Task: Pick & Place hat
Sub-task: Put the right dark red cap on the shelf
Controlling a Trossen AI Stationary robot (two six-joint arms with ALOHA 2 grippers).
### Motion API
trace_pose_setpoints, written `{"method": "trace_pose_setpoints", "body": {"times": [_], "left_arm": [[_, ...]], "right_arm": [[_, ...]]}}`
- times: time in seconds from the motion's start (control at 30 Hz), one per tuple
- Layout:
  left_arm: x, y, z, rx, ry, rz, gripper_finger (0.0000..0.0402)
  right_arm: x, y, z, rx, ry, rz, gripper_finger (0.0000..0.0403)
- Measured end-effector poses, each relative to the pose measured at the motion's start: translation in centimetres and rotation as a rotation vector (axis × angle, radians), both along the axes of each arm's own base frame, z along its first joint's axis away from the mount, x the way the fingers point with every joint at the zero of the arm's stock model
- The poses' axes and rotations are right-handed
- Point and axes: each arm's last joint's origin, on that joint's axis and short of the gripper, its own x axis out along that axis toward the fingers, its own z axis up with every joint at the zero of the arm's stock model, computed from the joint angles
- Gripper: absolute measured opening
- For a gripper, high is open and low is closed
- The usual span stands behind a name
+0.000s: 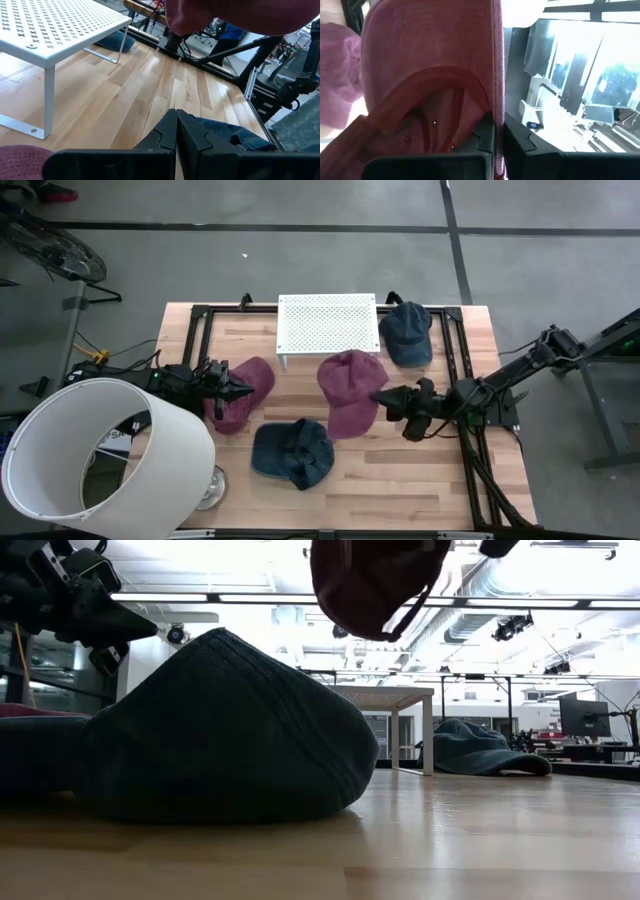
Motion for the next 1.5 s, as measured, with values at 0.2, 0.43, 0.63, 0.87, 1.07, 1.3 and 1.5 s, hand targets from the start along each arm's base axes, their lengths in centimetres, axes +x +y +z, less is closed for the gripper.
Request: {"method": "trace_pose_setpoints", "body": {"times": [0.2,0.43,0.63,0.87,1.07,1.3,1.5], "left_arm": [[0.0,0.0,0.0,0.000,0.000,0.000,0.0001],[0.0,0.0,0.0,0.000,0.000,0.000,0.0001],[0.0,0.0,0.0,0.000,0.000,0.000,0.0001],[0.0,0.0,0.0,0.000,-0.001,0.002,0.0001],[0.0,0.3,0.3,-0.010,-0.030,0.120,0.0001],[0.0,0.5,0.4,-0.103,-0.059,0.191,0.0001],[0.0,0.5,1.3,-0.146,-0.160,0.186,0.0001]], "right_arm": [[0.2,-0.7,0.2,-0.005,-0.017,0.007,0.0006],[0.2,-0.3,0.6,0.010,-0.014,-0.007,0.0006],[0.3,0.0,1.1,0.034,0.013,0.020,0.0006],[0.4,-0.3,0.9,0.062,0.042,-0.056,0.0006],[0.5,-0.3,0.6,0.095,0.064,-0.075,0.0006],[0.6,-0.3,0.5,0.101,0.069,-0.098,0.0006],[0.6,-0.6,0.5,0.134,0.066,-0.125,0.0006]]}}
